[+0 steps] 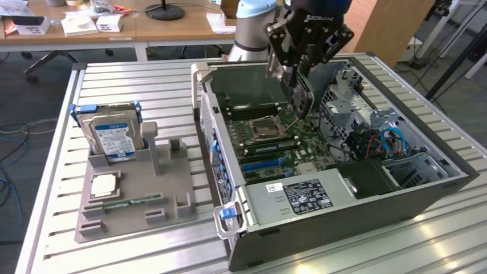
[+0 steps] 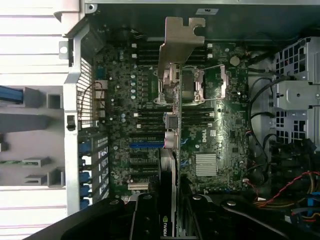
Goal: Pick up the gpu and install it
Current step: 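Pick up the gpu and move the gpu toward the slot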
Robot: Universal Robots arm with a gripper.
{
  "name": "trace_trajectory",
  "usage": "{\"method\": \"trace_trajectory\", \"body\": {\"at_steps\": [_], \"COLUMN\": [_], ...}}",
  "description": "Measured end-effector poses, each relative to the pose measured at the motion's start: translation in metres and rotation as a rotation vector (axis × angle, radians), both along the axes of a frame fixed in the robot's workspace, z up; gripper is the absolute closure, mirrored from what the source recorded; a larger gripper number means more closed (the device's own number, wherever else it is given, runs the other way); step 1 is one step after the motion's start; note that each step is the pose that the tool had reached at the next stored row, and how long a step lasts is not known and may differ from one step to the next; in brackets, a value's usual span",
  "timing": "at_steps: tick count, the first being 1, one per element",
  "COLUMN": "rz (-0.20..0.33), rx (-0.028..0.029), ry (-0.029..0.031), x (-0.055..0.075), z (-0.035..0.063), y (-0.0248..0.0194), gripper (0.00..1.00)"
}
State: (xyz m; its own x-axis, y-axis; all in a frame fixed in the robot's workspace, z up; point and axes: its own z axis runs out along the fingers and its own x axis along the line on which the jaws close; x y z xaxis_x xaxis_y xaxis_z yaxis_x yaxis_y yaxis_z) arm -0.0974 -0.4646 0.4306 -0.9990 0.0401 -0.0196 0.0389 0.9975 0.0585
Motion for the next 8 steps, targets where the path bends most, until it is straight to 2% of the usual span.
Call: {"method": "trace_trajectory", "body": {"at_steps": [6,8], "rz": [0.0,0.0], "rx": [0.0013,0.0013], "ry": [0.0002,0.0003], "x": [0.026,0.03], "z": [0.0,0.0], "y": [-0.0002,-0.0003], "gripper": [0.74,0.74]}}
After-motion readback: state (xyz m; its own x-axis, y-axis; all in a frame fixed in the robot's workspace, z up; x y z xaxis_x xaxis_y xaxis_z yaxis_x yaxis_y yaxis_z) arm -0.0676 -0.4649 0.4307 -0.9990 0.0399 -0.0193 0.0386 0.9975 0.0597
